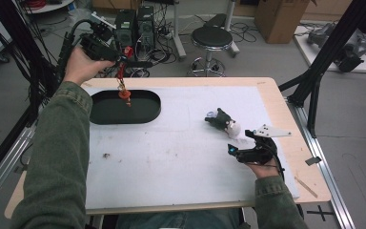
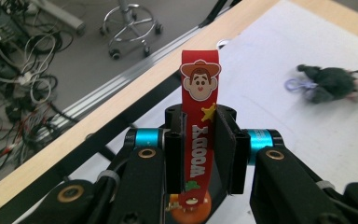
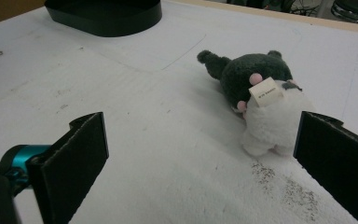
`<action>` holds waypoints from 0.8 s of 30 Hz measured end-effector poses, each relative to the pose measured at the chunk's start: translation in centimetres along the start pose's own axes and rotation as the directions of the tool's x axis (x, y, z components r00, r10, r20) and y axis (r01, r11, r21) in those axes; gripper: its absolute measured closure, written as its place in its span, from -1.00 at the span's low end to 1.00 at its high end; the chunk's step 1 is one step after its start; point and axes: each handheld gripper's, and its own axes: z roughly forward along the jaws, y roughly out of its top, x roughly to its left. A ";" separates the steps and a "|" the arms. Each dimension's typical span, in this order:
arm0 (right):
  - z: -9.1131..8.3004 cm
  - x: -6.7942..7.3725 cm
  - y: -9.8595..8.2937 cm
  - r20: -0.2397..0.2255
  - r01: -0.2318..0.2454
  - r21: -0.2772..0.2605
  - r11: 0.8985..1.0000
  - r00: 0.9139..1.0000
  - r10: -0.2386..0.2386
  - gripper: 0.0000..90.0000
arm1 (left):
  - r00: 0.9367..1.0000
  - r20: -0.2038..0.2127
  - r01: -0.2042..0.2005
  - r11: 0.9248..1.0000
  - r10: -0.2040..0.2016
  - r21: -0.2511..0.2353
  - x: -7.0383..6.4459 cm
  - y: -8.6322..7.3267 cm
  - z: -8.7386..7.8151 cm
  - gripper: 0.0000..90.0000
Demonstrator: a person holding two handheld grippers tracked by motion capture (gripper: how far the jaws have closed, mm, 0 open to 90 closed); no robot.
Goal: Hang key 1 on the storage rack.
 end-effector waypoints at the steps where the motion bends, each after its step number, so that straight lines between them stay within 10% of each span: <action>1: 0.0 0.0 0.0 0.000 0.002 0.000 1.000 1.000 -0.002 -0.95 | 1.000 0.002 0.009 1.000 -0.009 -0.003 0.3 0.0 0.0 0.66; 11: 0.0 0.0 -0.1 -0.002 0.000 0.005 1.000 1.000 0.000 -0.95 | 1.000 -0.011 -0.001 0.996 0.000 -0.092 0.9 0.9 -0.7 0.66; 24: 0.2 -0.2 -0.2 -0.010 -0.001 0.015 1.000 1.000 0.001 -0.95 | 0.999 -0.034 0.032 0.998 -0.034 -0.057 2.0 1.7 1.7 0.66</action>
